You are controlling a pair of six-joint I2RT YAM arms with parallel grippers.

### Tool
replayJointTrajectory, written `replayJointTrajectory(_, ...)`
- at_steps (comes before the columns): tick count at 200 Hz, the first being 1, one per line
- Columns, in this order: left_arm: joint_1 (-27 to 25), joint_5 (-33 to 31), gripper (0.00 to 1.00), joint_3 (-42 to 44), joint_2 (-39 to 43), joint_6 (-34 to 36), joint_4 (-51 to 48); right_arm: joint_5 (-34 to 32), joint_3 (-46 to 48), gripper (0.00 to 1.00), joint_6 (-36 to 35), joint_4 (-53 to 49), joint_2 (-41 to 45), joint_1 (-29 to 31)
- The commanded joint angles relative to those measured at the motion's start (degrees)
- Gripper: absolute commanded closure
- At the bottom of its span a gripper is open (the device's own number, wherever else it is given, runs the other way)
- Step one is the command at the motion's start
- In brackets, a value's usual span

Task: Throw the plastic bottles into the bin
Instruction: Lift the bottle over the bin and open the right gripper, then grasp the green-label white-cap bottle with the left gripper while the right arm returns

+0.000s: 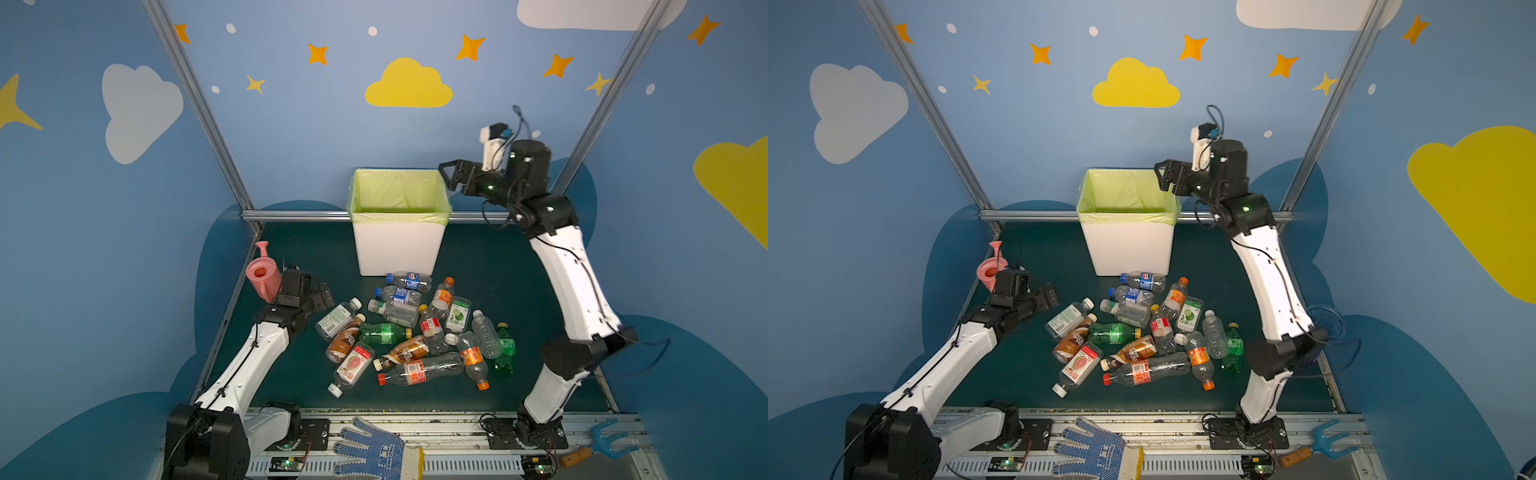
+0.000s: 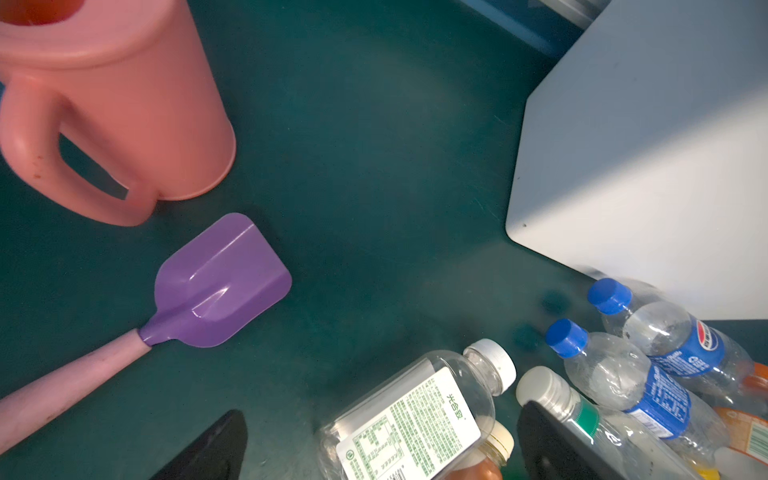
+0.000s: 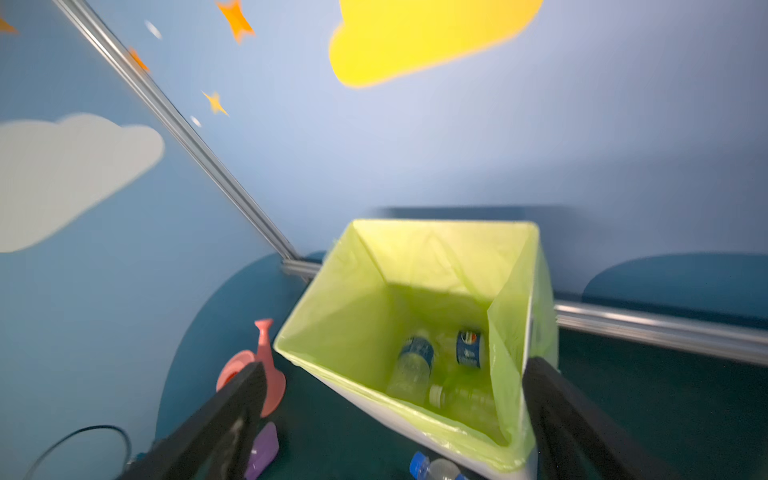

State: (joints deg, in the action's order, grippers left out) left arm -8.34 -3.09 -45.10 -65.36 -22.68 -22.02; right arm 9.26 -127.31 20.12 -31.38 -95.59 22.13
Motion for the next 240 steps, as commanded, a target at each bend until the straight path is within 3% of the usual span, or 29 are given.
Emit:
replayJointTrajectory(1,-0.65,3.29,0.0,-2.38,-1.15,4.47,-2.8,-1.43,9.8,0.05,-0.14,5.4,5.25,-1.94)
replayJointTrajectory(56,-5.13,5.64,0.01,-6.86,-9.22,12.18,-9.63,1.18,40.99,0.05,7.56,11.47,18.66,-10.7)
replayJointTrajectory(109,-9.42,0.8,0.02,-11.4,-16.87,16.54,-14.88,6.3,65.39,0.05,11.9,13.7,27.97,-16.78)
replayJointTrajectory(165,-9.55,-1.4,0.03,-14.9,-22.94,18.97,-17.82,6.44,77.5,0.05,14.02,12.42,35.2,-21.55)
replayJointTrajectory(240,-10.62,-1.94,0.07,-16.54,-27.58,19.8,-19.17,8.91,81.24,0.05,15.34,13.4,36.1,-24.43)
